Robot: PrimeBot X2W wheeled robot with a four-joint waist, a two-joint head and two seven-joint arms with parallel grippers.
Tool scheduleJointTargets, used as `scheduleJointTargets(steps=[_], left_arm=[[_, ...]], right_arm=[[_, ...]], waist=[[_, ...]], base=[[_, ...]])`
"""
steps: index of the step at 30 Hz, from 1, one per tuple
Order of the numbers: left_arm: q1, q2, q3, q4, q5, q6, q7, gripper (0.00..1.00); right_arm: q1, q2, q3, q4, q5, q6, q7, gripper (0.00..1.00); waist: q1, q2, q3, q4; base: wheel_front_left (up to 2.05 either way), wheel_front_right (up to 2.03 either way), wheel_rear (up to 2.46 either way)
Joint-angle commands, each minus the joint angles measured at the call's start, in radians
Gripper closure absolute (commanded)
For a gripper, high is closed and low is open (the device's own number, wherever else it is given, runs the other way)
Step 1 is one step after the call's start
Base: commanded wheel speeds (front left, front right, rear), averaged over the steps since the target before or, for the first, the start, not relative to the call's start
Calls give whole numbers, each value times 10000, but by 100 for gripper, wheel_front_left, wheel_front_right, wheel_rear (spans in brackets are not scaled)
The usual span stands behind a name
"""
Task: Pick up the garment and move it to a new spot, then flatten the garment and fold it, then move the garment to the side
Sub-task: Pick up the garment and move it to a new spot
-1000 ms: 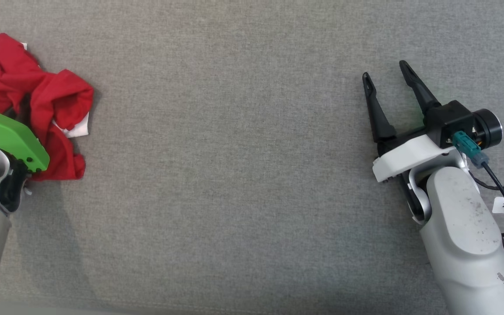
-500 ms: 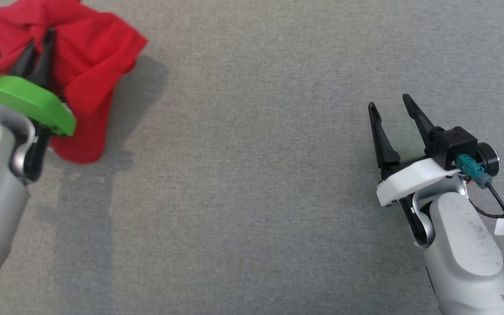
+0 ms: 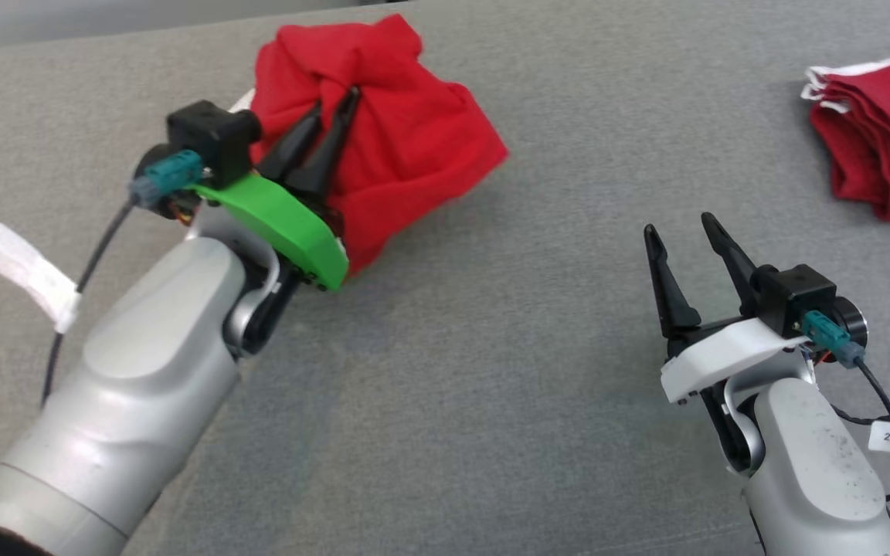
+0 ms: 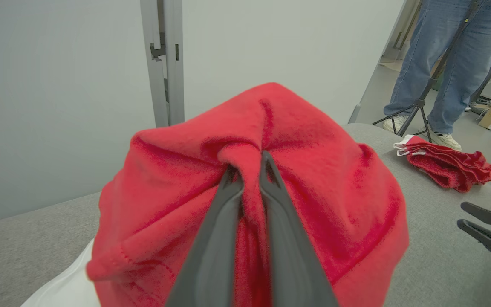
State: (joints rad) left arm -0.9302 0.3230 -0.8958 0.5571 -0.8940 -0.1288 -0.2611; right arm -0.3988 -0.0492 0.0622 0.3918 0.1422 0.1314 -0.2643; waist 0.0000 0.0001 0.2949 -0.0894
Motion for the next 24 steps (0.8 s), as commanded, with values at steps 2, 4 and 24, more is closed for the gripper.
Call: scheduleJointTargets(steps=[2,4,24], left_arm=[[216,-298,-233,28,-8,-34,-50,100],[268,-611,-423,59,-61,-34,-52,100],[2764,-1202,2268,500,1849,13,-32,0]], right_arm=[[187,-37,9,-56,94,-16,0,0],[259,-31,3,-68,106,-16,0,0],[394,-36,-273,-93,-113,-16,0,0]], waist=[[0,-1,-289,-1276],[0,-1,-246,-1554],[0,-1,-577,-935]], base=[[0,0,0],[0,0,0],[0,0,0]])
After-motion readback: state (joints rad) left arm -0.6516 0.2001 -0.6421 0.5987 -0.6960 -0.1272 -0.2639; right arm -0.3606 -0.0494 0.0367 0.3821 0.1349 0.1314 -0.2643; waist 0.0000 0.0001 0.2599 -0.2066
